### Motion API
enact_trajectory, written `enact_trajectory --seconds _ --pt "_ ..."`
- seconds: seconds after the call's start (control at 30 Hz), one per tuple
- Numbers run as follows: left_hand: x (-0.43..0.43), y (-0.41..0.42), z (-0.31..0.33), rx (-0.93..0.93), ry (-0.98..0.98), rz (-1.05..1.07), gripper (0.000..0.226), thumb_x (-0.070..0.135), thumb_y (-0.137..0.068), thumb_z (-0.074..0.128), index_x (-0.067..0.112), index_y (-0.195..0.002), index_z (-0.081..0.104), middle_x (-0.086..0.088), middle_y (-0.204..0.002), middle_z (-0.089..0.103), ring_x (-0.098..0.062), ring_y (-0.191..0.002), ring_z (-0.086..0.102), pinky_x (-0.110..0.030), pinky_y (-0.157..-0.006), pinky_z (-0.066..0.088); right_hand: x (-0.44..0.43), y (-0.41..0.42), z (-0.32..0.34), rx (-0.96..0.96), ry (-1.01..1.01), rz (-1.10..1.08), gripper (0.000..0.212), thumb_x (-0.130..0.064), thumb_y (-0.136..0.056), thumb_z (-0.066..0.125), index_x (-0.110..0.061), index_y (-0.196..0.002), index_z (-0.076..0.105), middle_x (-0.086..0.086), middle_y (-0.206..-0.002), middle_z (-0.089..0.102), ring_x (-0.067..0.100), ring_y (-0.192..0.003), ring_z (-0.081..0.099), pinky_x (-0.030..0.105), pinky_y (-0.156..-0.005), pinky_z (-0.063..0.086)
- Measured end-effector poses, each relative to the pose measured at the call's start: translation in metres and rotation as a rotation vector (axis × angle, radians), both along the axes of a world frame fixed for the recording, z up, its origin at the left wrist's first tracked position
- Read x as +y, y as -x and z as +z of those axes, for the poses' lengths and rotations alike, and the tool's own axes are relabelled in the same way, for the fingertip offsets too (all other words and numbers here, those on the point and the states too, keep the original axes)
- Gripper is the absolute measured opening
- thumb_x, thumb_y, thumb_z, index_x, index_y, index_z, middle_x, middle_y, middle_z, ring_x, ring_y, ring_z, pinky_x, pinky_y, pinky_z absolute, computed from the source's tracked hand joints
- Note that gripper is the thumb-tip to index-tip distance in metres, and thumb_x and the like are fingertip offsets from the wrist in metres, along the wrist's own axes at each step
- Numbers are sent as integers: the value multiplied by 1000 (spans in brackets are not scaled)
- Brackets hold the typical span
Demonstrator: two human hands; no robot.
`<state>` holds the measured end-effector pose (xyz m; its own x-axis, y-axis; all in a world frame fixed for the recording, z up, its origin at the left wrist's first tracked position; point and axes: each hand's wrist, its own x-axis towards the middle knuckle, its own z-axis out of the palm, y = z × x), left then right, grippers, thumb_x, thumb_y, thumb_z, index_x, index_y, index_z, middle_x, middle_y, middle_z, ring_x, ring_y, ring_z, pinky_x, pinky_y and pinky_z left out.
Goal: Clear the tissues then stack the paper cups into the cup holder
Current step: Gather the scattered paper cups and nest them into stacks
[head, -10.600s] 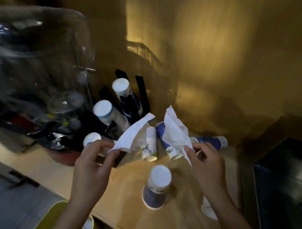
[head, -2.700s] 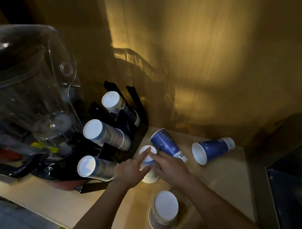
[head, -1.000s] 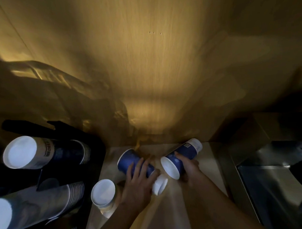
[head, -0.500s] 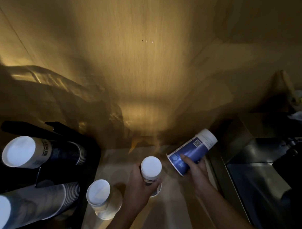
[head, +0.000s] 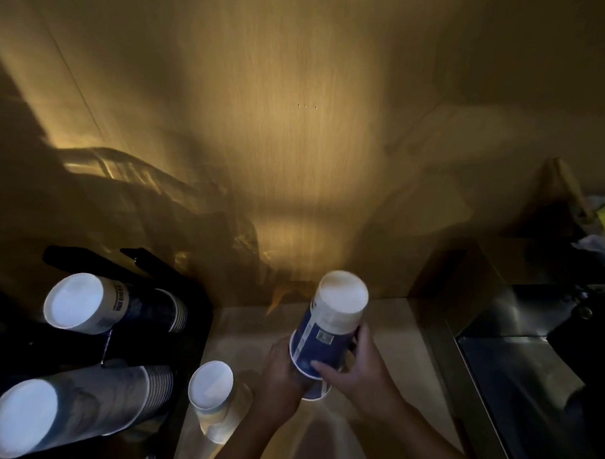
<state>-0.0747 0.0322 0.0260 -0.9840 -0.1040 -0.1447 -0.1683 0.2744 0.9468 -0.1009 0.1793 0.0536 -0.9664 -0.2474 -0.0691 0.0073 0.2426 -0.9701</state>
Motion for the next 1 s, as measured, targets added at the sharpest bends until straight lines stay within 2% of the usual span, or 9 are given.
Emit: enact_trajectory --seconds 0.07,0.17,0.27,0.37,0.43,0.53,0.7,0.9,1.0 --pt "-3 -3 8 -154 48 18 31 14 -79 66 34 -96 51 16 -96 62 4 -77 58 -9 -59 42 1 -1 -14 -91 -76 40 77 -24 -59 83 -42 -113 31 -21 -115 48 1 -106 51 9 -80 45" --pt "-6 -8 13 -153 97 164 25 0 -86 50 23 -94 54 2 -98 62 -13 -90 57 -23 -77 41 5 -4 -29 -158 -168 104 79 -24 -60 81 -47 -113 27 -24 -118 44 0 -110 45 14 -90 38" --pt "-3 -9 28 -52 -94 259 15 22 -89 58 26 -104 57 8 -103 63 -12 -99 58 -33 -87 47 8 -8 -34 -109 -181 137 80 -24 -58 80 -58 -111 30 -35 -119 41 -9 -113 46 -2 -82 35" --pt "0 -10 37 -32 -227 147 37 52 -77 58 38 -112 55 19 -110 59 0 -102 56 -29 -83 50 9 -9 -34 -52 -190 84 80 -31 -58 78 -66 -110 28 -38 -120 42 -19 -112 41 2 -83 39" --pt "5 -9 37 -45 -205 59 31 51 -76 61 42 -105 57 19 -110 60 -3 -101 59 -24 -80 52 10 -9 -33 -6 -237 48 73 -32 -63 77 -61 -112 31 -32 -120 46 -11 -111 47 11 -89 42" --pt "11 -5 34 -32 -193 54 20 31 -84 64 42 -99 58 14 -110 63 -10 -103 61 -36 -87 56 11 -6 -35 27 -290 23 71 -32 -68 76 -39 -126 36 -17 -124 49 2 -113 49 26 -95 46" --pt "11 6 35 -49 -208 52 21 28 -84 65 41 -99 60 11 -109 65 -13 -104 62 -46 -90 55 15 4 -35 10 -318 35 68 -39 -67 74 -35 -125 39 -14 -121 54 5 -108 53 24 -88 47" --pt "9 4 37 -32 -146 32 16 40 -86 57 45 -101 56 16 -107 63 1 -99 59 -12 -71 51 18 4 -28 -45 -370 71 71 -35 -69 74 -26 -129 38 -2 -131 51 15 -116 51 41 -97 47" --pt "4 -9 36 -109 -100 124 28 48 -87 52 34 -111 54 12 -109 60 0 -95 59 -14 -72 50 23 -4 -29 -71 -422 60 65 -30 -74 72 -21 -129 39 2 -133 48 18 -117 49 39 -98 45"
